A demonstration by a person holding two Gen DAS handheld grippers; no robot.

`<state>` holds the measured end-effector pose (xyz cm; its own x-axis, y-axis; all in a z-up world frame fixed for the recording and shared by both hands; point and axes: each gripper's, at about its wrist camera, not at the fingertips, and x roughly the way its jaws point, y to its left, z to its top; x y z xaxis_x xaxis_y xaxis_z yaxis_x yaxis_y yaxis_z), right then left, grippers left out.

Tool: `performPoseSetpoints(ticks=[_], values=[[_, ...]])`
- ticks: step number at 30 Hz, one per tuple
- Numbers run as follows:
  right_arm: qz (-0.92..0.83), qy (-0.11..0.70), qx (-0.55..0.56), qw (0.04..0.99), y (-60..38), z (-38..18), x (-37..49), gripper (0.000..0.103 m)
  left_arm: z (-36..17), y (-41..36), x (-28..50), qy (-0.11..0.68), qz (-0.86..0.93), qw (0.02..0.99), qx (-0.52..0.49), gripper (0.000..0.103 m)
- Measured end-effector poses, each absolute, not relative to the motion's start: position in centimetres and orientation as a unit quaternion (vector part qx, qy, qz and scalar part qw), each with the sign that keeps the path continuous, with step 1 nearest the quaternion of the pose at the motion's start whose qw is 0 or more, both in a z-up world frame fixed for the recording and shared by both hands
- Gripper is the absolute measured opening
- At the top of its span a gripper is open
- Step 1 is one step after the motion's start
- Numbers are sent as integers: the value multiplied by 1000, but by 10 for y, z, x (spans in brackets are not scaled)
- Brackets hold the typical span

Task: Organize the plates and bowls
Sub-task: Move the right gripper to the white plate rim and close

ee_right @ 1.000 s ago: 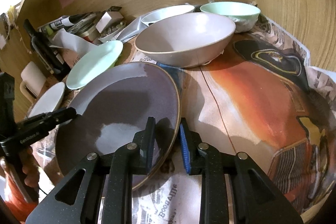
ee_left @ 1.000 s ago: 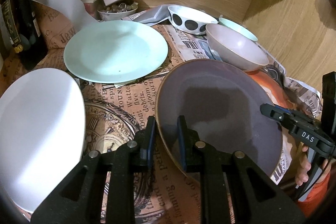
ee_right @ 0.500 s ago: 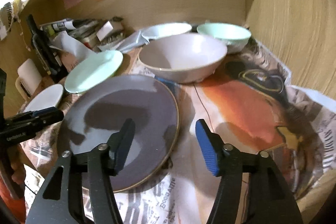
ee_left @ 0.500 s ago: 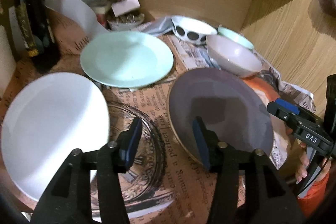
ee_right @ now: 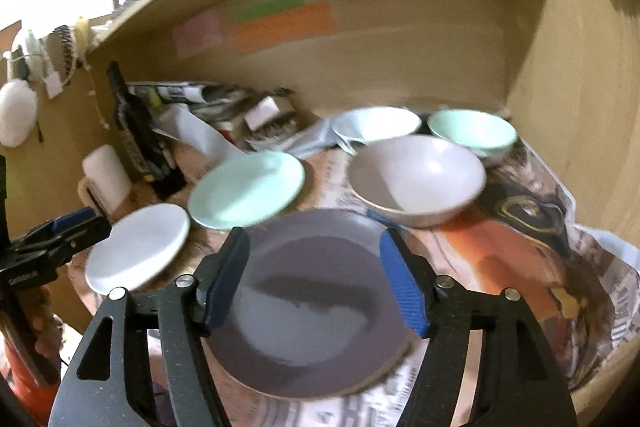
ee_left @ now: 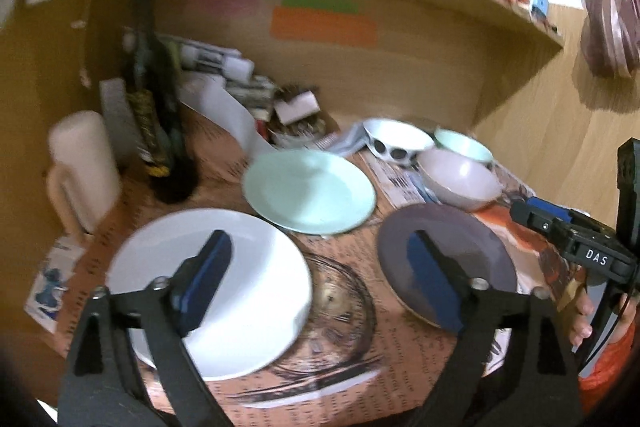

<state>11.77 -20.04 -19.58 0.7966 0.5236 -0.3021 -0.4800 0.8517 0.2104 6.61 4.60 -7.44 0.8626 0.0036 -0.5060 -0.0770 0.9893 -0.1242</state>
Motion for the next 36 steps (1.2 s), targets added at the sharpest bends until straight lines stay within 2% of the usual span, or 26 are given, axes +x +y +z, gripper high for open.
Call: performPoseSetpoints(ticks=[13,31,34,36], values=[[329,164,28,929,-124,-183,109,67,-83,117,38,261,86,958,-84,96],[363,235,-8,902,-35,-207,134,67,-131,197,40,307,133,934,-129,96],[362,250,-10,898,-24,-212,141,67,-136,203,42,306,130,933,-135,94],[359,259,-10,897,-18,-216,145,66,-138,205,45,308,126,933,-136,87]])
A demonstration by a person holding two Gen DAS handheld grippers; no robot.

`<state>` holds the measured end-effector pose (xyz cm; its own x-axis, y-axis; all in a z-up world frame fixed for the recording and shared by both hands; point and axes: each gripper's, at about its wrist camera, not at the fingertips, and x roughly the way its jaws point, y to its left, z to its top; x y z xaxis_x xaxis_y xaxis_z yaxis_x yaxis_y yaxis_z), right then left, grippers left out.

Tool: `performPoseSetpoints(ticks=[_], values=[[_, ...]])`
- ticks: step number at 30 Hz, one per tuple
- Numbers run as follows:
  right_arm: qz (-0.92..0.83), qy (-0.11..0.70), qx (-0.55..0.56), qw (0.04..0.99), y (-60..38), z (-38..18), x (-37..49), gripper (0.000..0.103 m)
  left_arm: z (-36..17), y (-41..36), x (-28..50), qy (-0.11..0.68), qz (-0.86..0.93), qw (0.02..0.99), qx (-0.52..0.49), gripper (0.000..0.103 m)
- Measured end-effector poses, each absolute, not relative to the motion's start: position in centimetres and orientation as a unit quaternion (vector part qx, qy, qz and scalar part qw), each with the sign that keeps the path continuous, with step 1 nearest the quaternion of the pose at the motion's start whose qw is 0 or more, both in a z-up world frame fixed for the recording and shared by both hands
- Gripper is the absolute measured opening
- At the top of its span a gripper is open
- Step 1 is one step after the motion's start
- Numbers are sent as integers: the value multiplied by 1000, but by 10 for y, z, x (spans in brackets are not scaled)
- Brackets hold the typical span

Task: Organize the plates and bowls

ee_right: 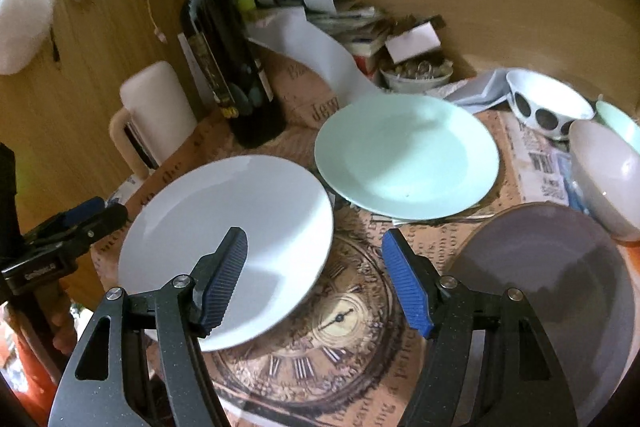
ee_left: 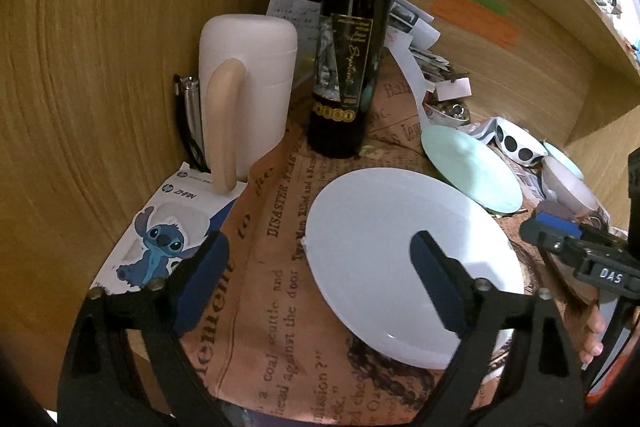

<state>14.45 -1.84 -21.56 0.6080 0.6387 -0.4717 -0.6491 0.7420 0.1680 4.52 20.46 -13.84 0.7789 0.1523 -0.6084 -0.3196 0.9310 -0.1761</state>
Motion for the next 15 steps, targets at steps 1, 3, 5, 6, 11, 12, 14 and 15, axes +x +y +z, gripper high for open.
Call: performPoseSetpoints(ticks=[1,3,5,6,11,12,14,15], values=[[358,264,-10,896,-16,-217,147,61,-140,206,46,310,123,933,-136,80],[356,273,-11,893,-12,-220,151,53,-143,208,50,315,114,932,-139,74],[355,283,-11,891,-10,-223,154,49,-146,209,53,318,109,931,-142,66],[353,286,-12,891,-9,-224,155,47,-147,210,55,320,106,930,-144,63],[349,304,-17,886,-3,-230,162,35,-156,216,62,333,92,924,-163,47],[348,307,-18,886,-2,-232,163,35,-157,216,63,335,91,923,-165,46],[348,312,-19,884,0,-233,164,33,-160,217,65,338,89,922,-169,43],[348,314,-20,883,0,-234,165,31,-161,217,65,339,88,921,-171,43]])
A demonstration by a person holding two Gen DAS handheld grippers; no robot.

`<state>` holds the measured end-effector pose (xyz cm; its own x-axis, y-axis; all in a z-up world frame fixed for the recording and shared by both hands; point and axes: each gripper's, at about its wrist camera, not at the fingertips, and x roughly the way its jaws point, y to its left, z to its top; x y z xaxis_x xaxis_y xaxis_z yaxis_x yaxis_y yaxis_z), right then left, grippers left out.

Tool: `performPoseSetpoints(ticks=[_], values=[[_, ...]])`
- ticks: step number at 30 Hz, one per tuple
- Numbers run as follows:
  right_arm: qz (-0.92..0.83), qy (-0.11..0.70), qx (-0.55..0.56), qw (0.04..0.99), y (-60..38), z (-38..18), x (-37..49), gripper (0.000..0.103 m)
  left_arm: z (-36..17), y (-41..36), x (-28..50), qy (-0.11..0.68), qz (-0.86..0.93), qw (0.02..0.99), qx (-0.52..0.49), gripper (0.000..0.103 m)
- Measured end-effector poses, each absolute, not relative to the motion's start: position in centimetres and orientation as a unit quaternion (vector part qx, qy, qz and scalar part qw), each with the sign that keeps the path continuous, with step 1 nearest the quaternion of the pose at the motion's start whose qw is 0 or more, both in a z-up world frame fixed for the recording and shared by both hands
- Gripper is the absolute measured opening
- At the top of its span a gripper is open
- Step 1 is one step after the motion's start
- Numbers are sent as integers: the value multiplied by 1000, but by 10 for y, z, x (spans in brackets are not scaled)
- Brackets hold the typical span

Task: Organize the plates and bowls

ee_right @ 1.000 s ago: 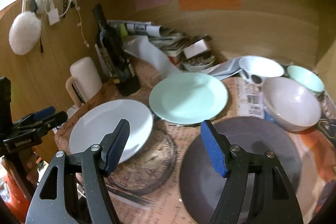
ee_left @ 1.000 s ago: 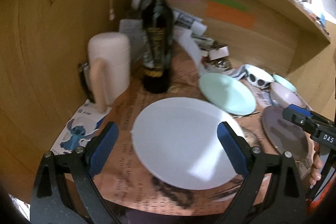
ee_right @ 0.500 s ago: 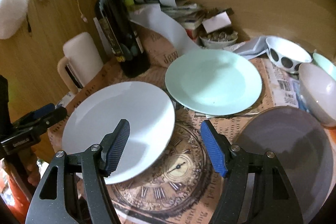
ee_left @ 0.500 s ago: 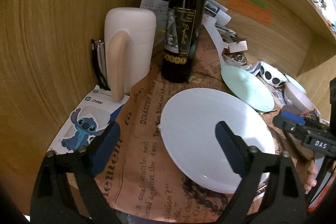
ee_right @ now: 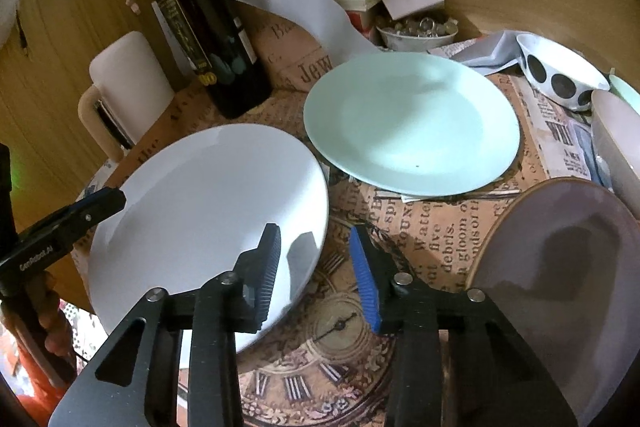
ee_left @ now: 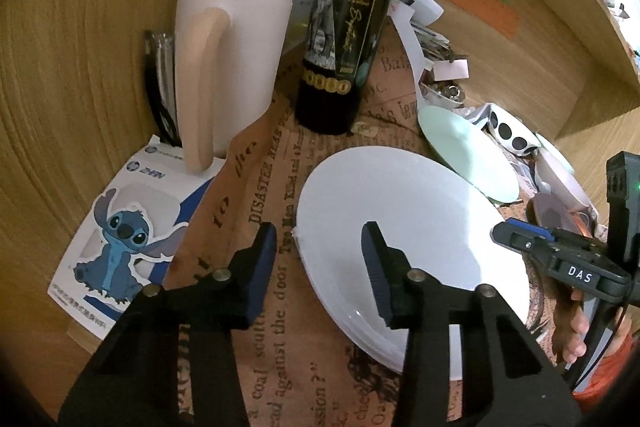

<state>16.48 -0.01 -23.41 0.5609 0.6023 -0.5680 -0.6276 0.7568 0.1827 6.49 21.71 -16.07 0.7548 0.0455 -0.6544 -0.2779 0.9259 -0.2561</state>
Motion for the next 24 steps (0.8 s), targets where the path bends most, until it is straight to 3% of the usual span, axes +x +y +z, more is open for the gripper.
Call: performPoseSetpoints(ticks=[9,13,24], values=[[358,320,-25,877,7,-238,168,24,-171,221,70,354,75,912,-194,40],[360,319,-29,876,11,-238,168,24,-174,219,73,363,58,909,-199,31],[359,308,-32,880,10,-238,162,23,-169,210,71,364,71,910,-187,30]])
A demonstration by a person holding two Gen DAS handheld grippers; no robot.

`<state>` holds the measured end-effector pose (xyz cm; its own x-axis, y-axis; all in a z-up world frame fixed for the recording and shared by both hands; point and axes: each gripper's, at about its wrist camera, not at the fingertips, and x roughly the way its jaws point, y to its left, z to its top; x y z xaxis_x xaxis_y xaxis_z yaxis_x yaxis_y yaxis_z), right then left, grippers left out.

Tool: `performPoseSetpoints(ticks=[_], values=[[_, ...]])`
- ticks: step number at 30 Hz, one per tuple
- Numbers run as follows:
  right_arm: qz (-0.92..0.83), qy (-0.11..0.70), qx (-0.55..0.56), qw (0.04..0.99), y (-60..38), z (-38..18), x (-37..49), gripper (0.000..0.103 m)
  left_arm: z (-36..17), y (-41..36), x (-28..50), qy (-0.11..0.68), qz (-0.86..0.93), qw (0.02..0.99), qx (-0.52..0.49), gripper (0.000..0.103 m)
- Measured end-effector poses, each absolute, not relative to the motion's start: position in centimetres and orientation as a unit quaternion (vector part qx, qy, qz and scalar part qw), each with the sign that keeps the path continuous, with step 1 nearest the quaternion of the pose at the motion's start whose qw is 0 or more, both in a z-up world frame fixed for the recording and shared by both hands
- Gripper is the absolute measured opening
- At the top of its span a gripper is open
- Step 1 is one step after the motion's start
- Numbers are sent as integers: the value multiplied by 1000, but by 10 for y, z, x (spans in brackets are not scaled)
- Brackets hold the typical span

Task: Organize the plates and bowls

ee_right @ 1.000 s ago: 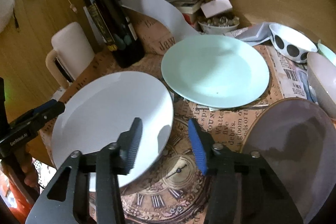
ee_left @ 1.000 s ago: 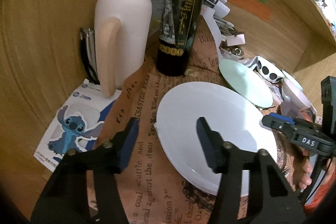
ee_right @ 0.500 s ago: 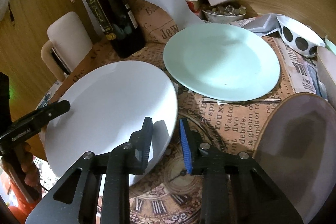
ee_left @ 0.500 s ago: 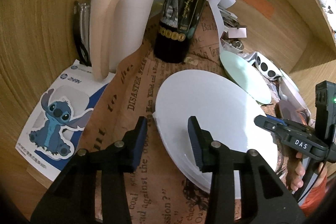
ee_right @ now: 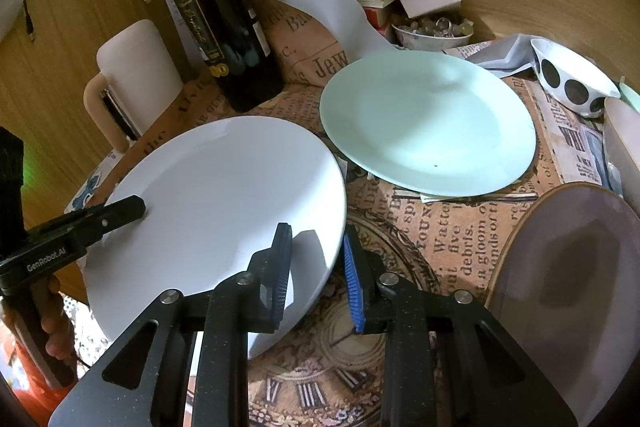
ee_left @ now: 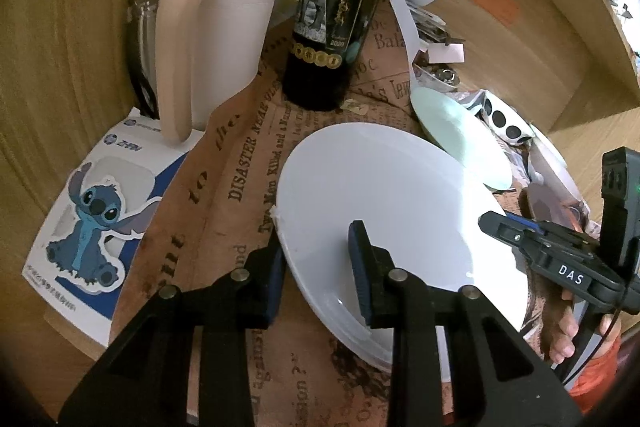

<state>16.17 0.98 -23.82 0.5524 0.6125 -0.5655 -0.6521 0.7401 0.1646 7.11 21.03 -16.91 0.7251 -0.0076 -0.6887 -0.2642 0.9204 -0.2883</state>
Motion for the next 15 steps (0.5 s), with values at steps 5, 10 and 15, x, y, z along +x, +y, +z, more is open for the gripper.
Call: performPoseSetpoints(ticks=[5,10,15], values=[[365,306,-24,879,7,-236,158,23,-162,206,66,355,77,915,-178,30],[365,291,-21,884,1,-229,152,23,-152,198,62,344,78,920,-169,30],[364,275,-15,890,-10,-221,145,23,-139,188,61,332,73,925,-167,30]])
